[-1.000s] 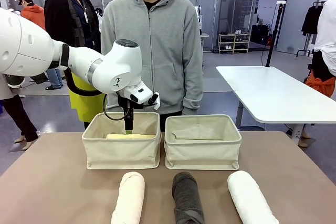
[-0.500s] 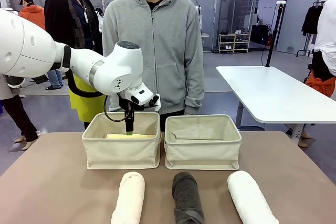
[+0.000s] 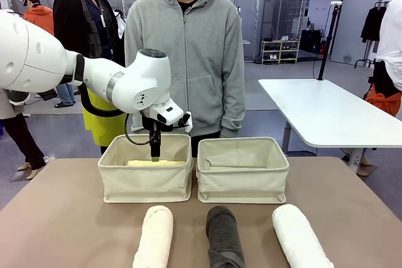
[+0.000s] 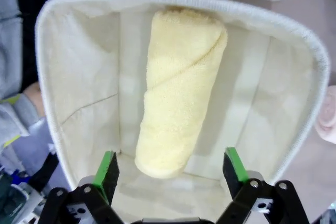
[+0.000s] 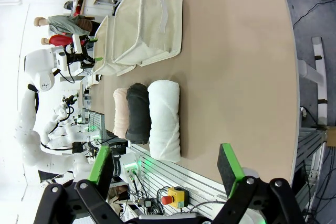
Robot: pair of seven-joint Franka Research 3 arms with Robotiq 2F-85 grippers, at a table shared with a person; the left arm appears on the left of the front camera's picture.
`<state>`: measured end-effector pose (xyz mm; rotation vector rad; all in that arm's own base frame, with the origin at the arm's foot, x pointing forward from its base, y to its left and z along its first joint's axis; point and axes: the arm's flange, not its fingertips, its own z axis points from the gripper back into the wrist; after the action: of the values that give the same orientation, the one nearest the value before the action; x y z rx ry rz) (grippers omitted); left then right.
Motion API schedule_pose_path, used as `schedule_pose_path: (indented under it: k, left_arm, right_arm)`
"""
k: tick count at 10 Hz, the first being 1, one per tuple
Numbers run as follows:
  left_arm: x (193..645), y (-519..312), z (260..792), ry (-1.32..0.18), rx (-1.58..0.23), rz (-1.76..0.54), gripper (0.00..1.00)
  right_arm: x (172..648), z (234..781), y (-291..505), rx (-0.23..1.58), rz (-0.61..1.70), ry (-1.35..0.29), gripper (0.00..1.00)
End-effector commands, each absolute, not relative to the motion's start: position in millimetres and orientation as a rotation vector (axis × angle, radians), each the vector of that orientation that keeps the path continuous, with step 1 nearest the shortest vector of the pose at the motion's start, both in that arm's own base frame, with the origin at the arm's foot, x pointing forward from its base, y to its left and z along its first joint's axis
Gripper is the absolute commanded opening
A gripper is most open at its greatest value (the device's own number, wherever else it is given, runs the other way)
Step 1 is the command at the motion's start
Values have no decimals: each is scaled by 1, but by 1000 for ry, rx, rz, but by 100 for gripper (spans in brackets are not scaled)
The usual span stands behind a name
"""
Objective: Divide the towels into two baskets.
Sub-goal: Pick up one hotel-folded towel from the bottom of the table and place it in the Fabric basket indicated by the person.
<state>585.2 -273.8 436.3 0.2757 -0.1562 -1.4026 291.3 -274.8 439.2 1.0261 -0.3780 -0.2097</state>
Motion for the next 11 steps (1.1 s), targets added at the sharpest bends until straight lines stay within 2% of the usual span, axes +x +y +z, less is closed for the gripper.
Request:
schedule_pose_path:
  k: [1,3,5,6,11]
  left_arm:
    - [573,-248,468,-144,115,-1328,100]
    - [542,-217,498,-151,11,-1293,100]
    - [506,-181,518,-192,-185,-1193,100]
    - [488,-165,516,-164,-290,-1151,100]
    - [372,-25,496,-361,-727,-758,100]
  right_arm:
    - [289,442,-275,1035,-206,-389,100]
    - [289,442,-275,1035,-206,-389,100]
    - [289,442,-275,1035,-206,-389,100]
    - [289,442,-275,1035,-206,-389,100]
    - [289,442,-275,1035,-206,-389,100]
